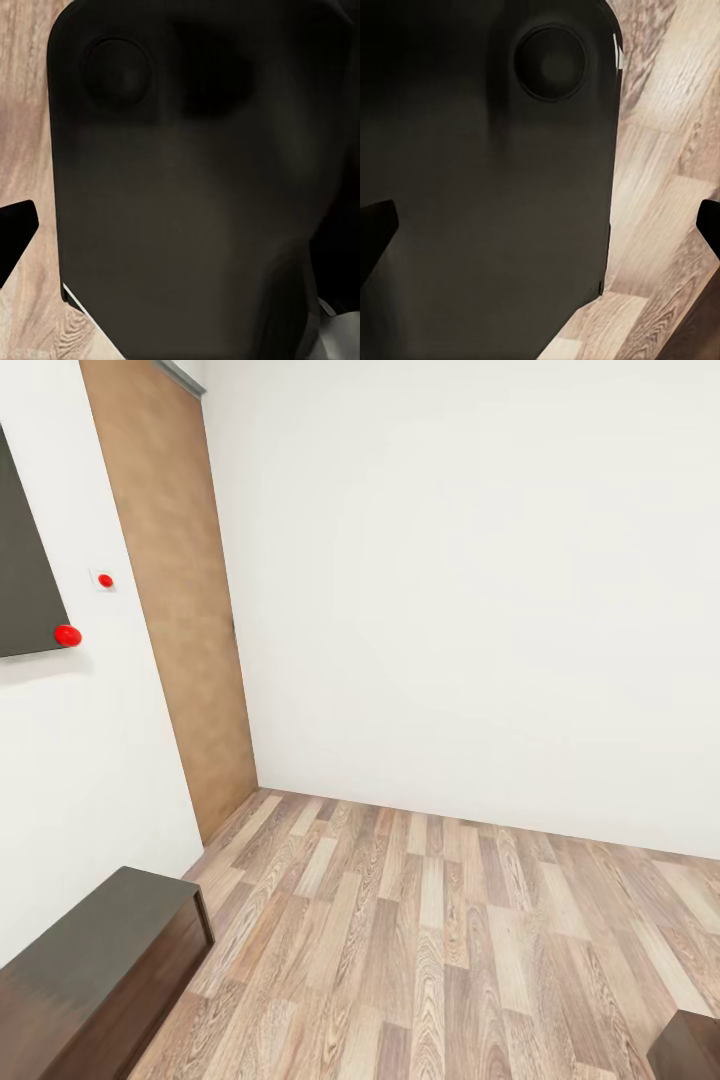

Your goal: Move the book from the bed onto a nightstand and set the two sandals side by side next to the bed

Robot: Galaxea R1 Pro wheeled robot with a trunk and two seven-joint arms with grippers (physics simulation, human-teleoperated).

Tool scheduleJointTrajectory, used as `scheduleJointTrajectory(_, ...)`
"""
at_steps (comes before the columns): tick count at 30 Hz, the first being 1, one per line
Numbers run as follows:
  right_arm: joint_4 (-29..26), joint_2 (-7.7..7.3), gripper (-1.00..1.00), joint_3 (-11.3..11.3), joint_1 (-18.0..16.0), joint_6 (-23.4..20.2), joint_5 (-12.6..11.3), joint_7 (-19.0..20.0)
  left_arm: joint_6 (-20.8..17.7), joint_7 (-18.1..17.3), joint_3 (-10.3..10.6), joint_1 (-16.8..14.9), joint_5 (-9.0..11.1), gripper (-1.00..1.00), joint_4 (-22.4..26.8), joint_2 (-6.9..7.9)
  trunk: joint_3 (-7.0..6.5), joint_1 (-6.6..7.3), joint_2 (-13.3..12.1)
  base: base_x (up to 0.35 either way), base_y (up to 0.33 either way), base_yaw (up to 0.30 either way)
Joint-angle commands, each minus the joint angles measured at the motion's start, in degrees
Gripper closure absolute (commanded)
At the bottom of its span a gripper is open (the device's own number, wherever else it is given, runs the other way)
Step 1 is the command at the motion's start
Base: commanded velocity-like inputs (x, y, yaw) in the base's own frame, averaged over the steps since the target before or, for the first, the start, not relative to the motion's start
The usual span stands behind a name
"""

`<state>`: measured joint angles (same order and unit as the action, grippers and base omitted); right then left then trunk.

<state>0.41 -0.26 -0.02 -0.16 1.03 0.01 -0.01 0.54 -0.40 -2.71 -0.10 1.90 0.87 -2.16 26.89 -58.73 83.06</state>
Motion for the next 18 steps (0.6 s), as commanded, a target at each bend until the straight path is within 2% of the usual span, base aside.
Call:
scheduleJointTrajectory(1, 0.04, -0.01, -1.0, -0.01, -0.02, 0.11, 0.0, 0.0, 0.06, -0.04, -0.27, -0.01, 0.22, -1.0, 0.01, -0.02, 0.04, 0.0, 0.02, 0.0, 0.0, 0.0)
scheduleJointTrajectory(18, -0.13, -0.02, -1.0, -0.06, -0.05, 0.06, -0.04, -0.12, 0.07, -0.04, -0.59, -0.03, 0.65, -1.0, 0.01, 0.01, 0.04, 0.0, 0.02, 0.0, 0.0, 0.0)
